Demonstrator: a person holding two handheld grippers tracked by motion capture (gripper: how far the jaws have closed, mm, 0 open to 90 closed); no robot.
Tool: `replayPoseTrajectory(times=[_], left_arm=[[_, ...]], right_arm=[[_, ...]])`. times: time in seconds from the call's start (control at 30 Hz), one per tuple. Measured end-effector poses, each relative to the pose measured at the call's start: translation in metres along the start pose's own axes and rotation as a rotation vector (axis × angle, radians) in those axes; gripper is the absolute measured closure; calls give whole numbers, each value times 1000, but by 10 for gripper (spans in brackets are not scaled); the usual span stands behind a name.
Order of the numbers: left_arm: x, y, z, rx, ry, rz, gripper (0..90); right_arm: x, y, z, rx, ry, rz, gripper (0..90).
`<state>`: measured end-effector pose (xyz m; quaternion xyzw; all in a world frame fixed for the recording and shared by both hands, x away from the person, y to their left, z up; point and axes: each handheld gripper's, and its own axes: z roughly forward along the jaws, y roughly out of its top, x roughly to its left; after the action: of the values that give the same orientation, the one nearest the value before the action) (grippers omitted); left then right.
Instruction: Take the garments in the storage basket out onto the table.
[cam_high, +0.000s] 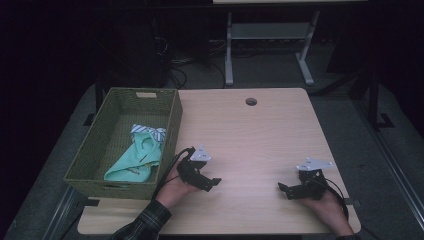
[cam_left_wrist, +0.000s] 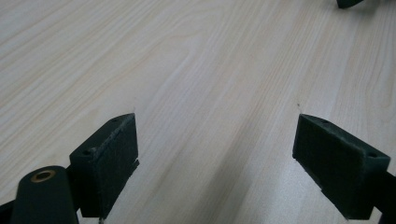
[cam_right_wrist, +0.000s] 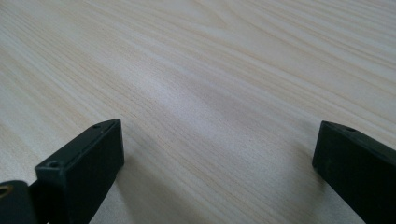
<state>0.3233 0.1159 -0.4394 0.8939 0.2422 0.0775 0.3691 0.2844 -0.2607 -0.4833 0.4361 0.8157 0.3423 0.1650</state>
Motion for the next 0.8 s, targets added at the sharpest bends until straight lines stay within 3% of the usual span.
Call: replayPoseTrajectory(times=[0.8], left_arm=[[1,12,-11,-9,5,-16,134]], right_arm=[[0,0,0,0,0,1,15]])
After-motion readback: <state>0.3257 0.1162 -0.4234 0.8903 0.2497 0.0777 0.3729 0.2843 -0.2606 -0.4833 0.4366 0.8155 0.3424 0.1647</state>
